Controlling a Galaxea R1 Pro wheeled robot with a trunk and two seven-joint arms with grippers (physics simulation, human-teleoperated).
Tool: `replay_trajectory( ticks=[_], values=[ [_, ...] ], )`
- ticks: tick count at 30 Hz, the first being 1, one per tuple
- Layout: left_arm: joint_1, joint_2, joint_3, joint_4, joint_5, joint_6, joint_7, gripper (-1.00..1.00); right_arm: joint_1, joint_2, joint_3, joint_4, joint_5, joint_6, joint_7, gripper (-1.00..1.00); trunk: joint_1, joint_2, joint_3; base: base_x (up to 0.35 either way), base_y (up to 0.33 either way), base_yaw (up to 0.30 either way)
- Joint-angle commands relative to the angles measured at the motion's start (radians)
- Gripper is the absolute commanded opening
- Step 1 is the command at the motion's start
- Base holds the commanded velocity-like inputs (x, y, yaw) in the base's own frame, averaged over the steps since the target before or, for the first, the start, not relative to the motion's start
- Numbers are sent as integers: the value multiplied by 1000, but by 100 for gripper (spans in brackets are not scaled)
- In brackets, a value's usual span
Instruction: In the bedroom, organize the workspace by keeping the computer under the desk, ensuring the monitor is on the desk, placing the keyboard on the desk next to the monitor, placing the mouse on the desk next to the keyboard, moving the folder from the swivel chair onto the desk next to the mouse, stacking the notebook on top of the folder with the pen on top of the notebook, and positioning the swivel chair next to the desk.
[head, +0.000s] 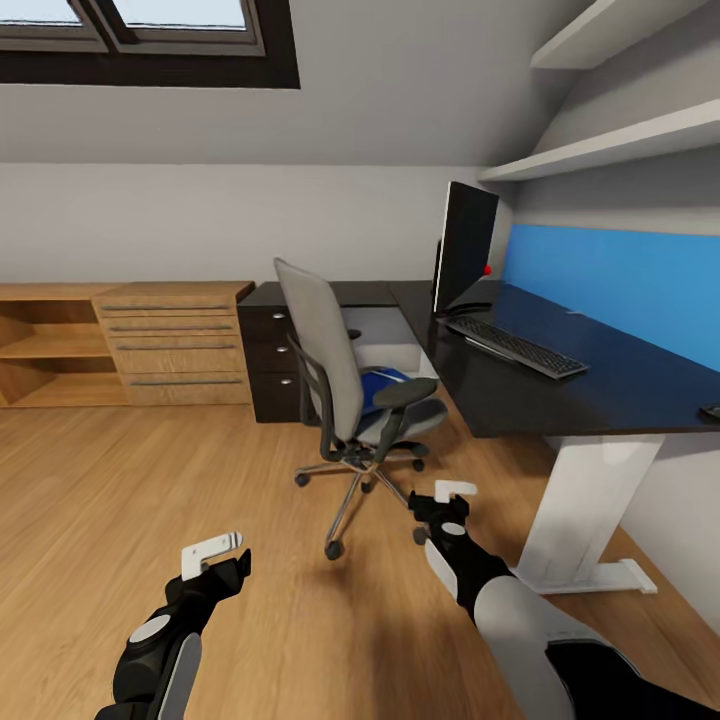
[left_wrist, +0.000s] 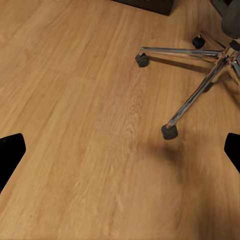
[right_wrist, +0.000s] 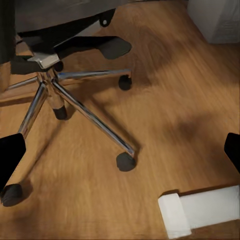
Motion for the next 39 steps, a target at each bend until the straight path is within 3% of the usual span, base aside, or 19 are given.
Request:
replay_trajectory(
  ticks=[1, 5, 8, 9, 12, 18, 39],
  values=[
    [-1, 0, 0, -1, 10, 3, 7, 100, -2, 1, -5, 10, -16, -12, -3, 100, 0, 0, -1, 152, -37, 0],
    [-1, 0, 1, -1, 10, 1, 8, 100, -2, 1, -7, 21, -82, -36, -2, 100, 0, 0, -1, 250, -60, 0],
    [-1, 1, 2, -1, 10, 2, 8, 100, -2, 1, -3, 21, -87, -63, 1, 100, 0, 0, -1, 238, -72, 0],
    [-1, 1, 2, -1, 10, 2, 8, 100, -2, 1, -1, 24, -86, -132, 3, 100, 0, 0, -1, 178, -77, 0],
    [-1, 2, 3, -1, 9, 3, 8, 100, -2, 0, 0, 27, -86, -170, 6, 100, 0, 0, -1, 246, -88, 0],
    [-1, 3, 4, -1, 9, 4, 7, 100, -2, -1, 0, 27, -85, -176, 6, 100, 0, 0, -1, 298, -32, 0],
    [-1, 4, 8, -1, 9, 5, 8, 100, -2, 1, 3, 28, -87, -178, 6, 100, 0, 0, -1, 109, 0, 1]
  ],
)
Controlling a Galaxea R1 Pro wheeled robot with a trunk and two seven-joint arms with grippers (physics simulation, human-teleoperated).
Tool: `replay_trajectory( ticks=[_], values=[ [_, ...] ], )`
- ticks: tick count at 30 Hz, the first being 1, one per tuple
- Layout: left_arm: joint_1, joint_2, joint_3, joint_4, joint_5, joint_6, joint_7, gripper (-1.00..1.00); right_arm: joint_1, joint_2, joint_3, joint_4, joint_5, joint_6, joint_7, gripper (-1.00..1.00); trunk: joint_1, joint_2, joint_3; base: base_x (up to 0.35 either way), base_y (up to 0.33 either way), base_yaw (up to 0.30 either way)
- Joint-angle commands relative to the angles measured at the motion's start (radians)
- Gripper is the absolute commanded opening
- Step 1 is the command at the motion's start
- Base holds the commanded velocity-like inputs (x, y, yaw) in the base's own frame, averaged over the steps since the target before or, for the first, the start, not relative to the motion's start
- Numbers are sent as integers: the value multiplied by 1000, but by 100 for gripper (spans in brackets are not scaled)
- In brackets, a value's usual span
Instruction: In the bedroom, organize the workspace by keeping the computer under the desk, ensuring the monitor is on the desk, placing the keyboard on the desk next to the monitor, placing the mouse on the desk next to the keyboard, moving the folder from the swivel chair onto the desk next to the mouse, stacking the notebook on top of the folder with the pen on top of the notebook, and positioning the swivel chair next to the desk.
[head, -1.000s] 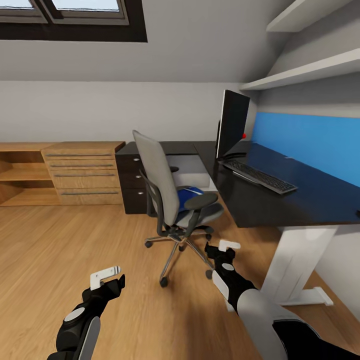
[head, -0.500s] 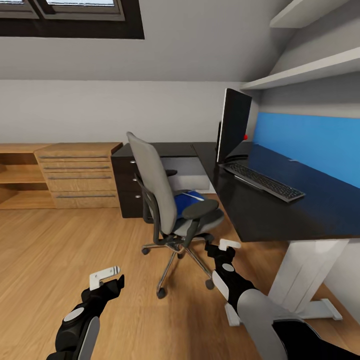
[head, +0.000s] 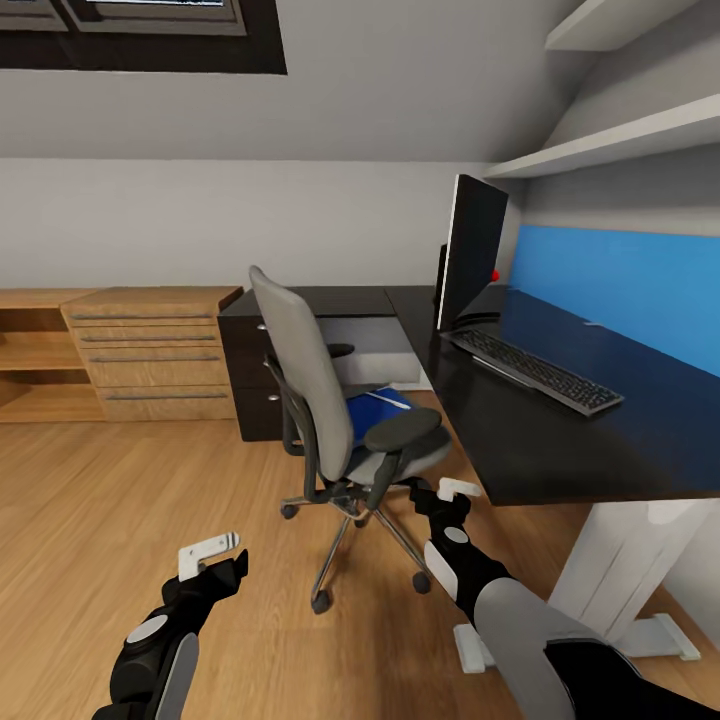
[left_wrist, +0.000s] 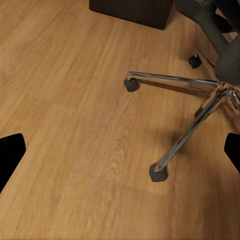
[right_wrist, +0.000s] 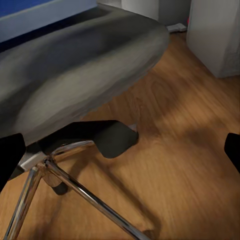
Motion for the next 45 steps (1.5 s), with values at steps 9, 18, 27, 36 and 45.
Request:
replay_trajectory(
  ticks=[9, 18, 27, 36, 45],
  values=[
    [-1, 0, 3, 0, 11, 4, 8, 100, -1, 0, -1, 1, -5, -6, 1, 100, 0, 0, 6, 1, 0, 140],
    [-1, 0, 34, 5, 11, 0, 6, 100, -1, 0, -1, 1, -5, -6, 1, 100, 0, 0, 15, 0, 0, 208],
    [-1, 0, 40, 9, 11, -1, 4, 100, -1, 0, 1, -2, -6, -6, -8, 100, 0, 0, 17, 0, 0, 268],
    [-1, 0, 55, 8, 11, -4, 2, 100, -1, 0, 1, -4, -6, -10, -10, 100, 0, 0, 17, 0, 20, 278],
    [-1, -1, 50, 9, 11, -4, 2, 100, -1, 0, 0, -5, -5, -10, -10, 100, 0, 0, 17, 0, 270, 279]
  ],
)
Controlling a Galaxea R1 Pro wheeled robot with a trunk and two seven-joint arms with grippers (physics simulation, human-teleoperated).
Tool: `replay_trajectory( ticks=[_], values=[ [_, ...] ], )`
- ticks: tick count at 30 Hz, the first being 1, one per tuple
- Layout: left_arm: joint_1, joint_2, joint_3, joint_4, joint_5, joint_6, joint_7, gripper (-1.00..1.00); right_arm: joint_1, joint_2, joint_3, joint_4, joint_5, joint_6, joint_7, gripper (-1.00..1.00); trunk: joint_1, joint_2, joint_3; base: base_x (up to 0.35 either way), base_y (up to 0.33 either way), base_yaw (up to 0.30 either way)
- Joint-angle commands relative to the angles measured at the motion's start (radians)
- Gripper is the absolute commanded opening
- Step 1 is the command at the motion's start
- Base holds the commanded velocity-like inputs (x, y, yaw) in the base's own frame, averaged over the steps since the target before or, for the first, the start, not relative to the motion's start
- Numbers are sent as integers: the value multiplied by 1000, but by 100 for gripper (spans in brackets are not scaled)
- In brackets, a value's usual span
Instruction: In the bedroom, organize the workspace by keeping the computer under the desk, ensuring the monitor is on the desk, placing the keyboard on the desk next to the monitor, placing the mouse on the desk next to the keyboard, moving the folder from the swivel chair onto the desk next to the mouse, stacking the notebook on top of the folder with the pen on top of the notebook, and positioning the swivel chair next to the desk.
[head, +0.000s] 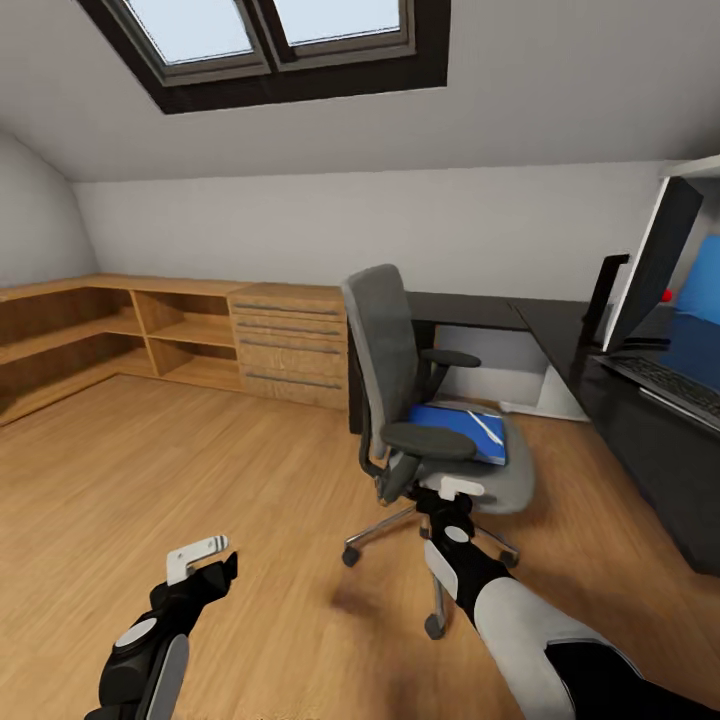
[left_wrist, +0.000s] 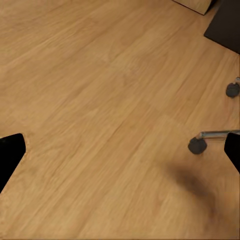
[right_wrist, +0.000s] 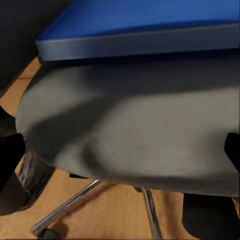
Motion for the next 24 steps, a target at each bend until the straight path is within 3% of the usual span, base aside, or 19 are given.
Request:
replay_trajectory(
  ticks=[1, 5, 12, 24],
  values=[
    [-1, -1, -1, 0, 11, 4, 7, 100, -1, 1, 3, 1, -3, -4, 3, 100, 0, 0, -1, 0, 299, 278],
    [-1, -1, -2, 8, 10, 4, 7, 100, -1, 1, 3, 0, -3, -4, 4, 100, 0, 0, -1, 0, 181, 227],
    [-1, -1, -2, 12, 10, 3, 7, 100, -1, 1, 1, -1, -3, -4, 4, 100, 0, 0, -1, 0, 21, 32],
    [-1, 1, 3, 11, 11, 5, 4, 100, -1, 1, -2, -2, -3, -6, 6, 100, 0, 0, -1, 0, 1, -205]
  ],
)
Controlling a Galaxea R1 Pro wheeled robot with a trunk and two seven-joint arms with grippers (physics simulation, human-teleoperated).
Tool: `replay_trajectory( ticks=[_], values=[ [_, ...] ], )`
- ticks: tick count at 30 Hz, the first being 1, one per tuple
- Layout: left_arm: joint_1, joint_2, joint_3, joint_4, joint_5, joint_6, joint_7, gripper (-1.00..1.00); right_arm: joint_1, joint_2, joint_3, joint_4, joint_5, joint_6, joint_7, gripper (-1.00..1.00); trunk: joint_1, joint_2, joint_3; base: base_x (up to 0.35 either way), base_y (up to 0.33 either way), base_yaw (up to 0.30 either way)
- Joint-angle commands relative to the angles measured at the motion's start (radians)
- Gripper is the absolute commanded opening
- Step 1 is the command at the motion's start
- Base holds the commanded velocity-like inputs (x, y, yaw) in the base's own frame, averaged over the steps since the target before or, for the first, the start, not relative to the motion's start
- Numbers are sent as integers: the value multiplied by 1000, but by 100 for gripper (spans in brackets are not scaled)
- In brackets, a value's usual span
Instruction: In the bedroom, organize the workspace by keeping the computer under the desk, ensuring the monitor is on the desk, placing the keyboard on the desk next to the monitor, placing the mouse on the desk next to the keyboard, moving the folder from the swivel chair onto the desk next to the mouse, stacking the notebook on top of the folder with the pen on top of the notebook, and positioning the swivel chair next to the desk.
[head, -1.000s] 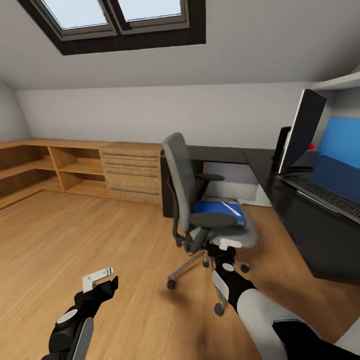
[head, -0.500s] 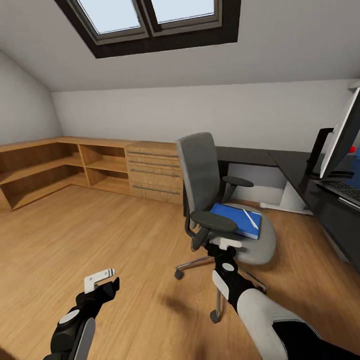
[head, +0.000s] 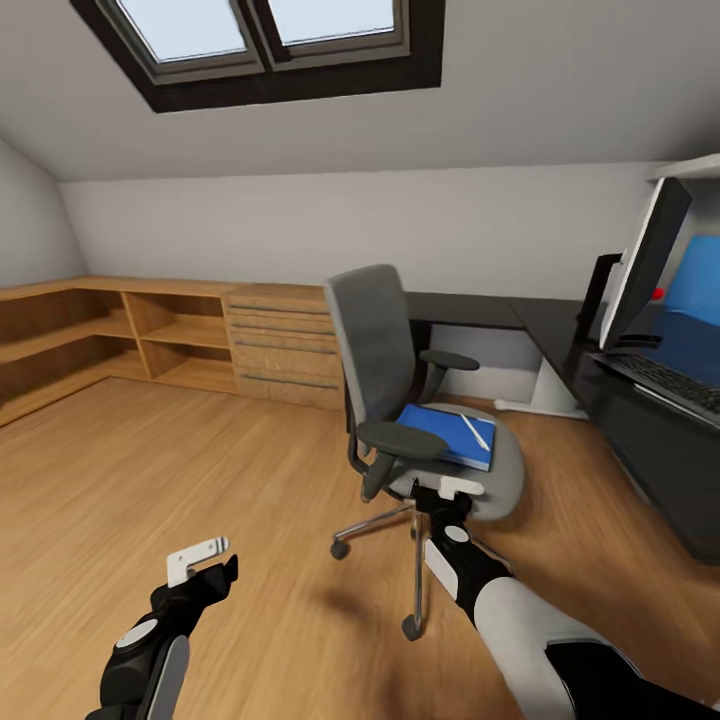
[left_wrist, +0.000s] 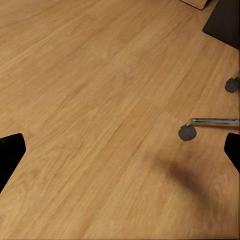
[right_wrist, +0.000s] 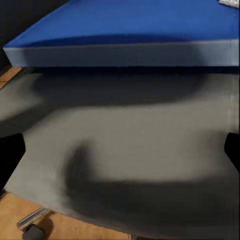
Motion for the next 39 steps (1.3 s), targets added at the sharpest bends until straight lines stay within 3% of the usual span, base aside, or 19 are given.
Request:
replay_trajectory(
  ticks=[1, 15, 18, 21, 35, 39],
  values=[
    [0, 0, 1, -2, 11, 4, 7, 100, -1, 1, -3, 1, -6, -6, 1, 100, 0, 0, -1, 0, 0, -257],
    [0, 1, 9, -5, 11, 5, 8, 100, -1, 1, -5, 0, -10, -6, 1, 100, 0, 0, -1, 0, 0, -259],
    [0, 0, 59, -8, 14, 5, 7, 100, -1, -3, -6, 1, -11, -14, 1, 100, 0, 0, -1, 0, 0, -260],
    [0, 1, 74, -8, 15, 5, 7, 100, -1, -6, -7, 1, -11, -24, 0, 100, 0, 0, -1, 0, 0, -252],
    [0, 0, 95, -11, 16, 2, 7, 100, -1, -8, -9, 8, -18, -62, 4, 100, 0, 0, -1, 0, 0, -158],
    [0, 0, 98, -22, 16, 1, 7, 100, 0, -4, -9, 12, -19, -118, 7, 100, 0, 0, -1, 0, 0, -15]
  ],
)
